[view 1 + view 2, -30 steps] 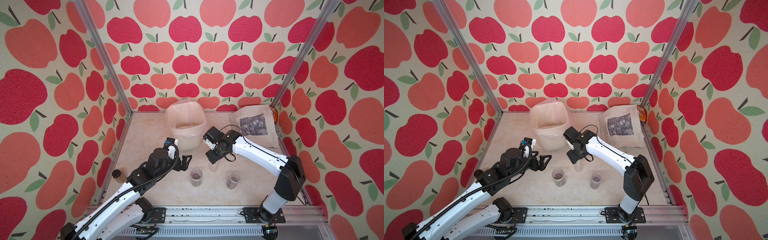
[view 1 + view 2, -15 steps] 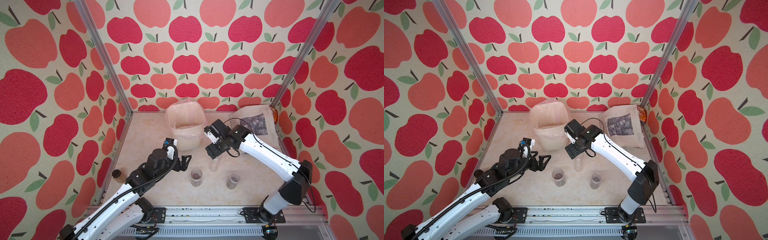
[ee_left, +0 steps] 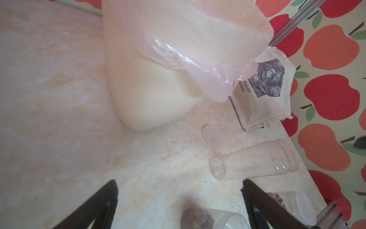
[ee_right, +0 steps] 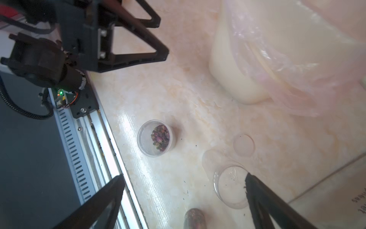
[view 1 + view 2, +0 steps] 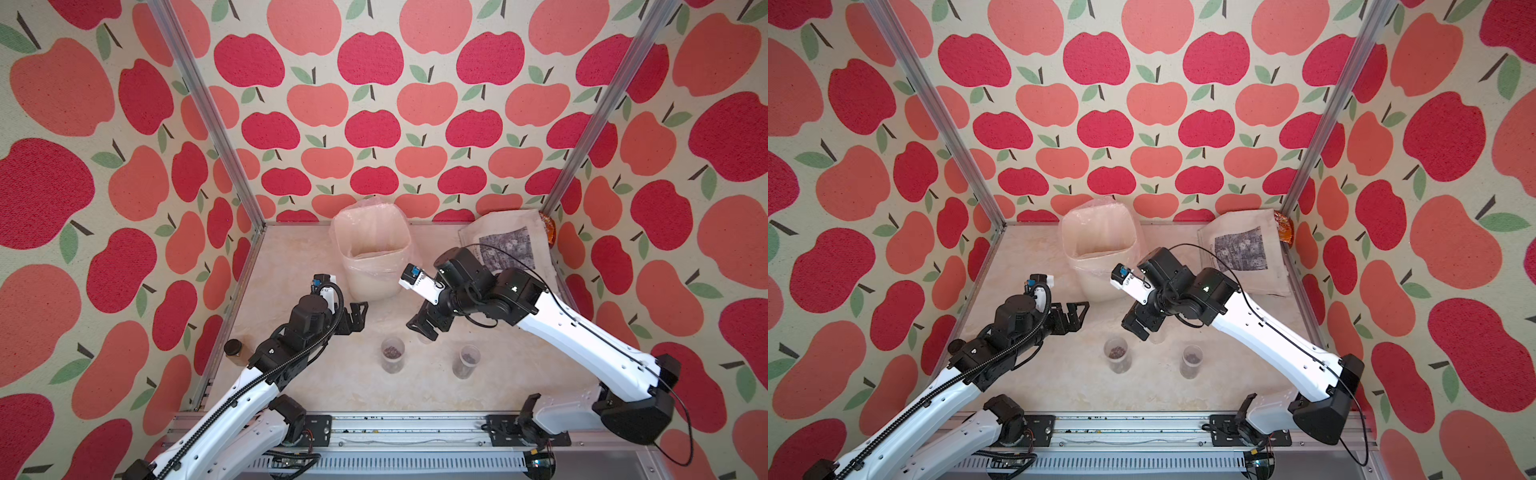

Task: Empty the moldy dried flower tea in the jars
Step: Pick up the jar from the center of the board.

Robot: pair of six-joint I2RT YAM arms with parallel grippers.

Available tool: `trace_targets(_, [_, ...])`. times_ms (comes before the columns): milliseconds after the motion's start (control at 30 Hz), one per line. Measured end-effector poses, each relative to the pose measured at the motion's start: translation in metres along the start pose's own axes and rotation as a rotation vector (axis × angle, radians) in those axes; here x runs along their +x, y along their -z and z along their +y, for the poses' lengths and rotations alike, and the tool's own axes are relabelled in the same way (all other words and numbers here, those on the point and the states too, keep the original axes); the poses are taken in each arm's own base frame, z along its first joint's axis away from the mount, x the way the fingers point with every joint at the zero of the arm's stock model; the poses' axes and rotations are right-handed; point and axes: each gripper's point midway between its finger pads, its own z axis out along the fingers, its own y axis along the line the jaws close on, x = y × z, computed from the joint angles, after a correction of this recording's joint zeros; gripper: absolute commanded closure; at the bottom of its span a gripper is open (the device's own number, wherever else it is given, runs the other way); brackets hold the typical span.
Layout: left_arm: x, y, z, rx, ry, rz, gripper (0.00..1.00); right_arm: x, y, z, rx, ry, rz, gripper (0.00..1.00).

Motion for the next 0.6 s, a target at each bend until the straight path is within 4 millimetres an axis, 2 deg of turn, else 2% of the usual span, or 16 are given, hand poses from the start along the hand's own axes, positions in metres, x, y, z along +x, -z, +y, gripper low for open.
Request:
trace_targets(167, [0.004,-0.001,0.012,-0.029,0.050,0.019,0.01,0.011,-0.029,0.033,-0.106,0.168,0.041,0.01])
trace_targets(300, [0.006,0.000,0.015,-0.035,0.059,0.026,0.00,0.020,-0.054,0.050,-0.162,0.254,0.083,0.01])
trace_targets(600, [0.008,0.003,0.023,-0.061,0.086,0.036,0.00,0.036,-0.099,0.055,-0.190,0.303,0.166,0.02])
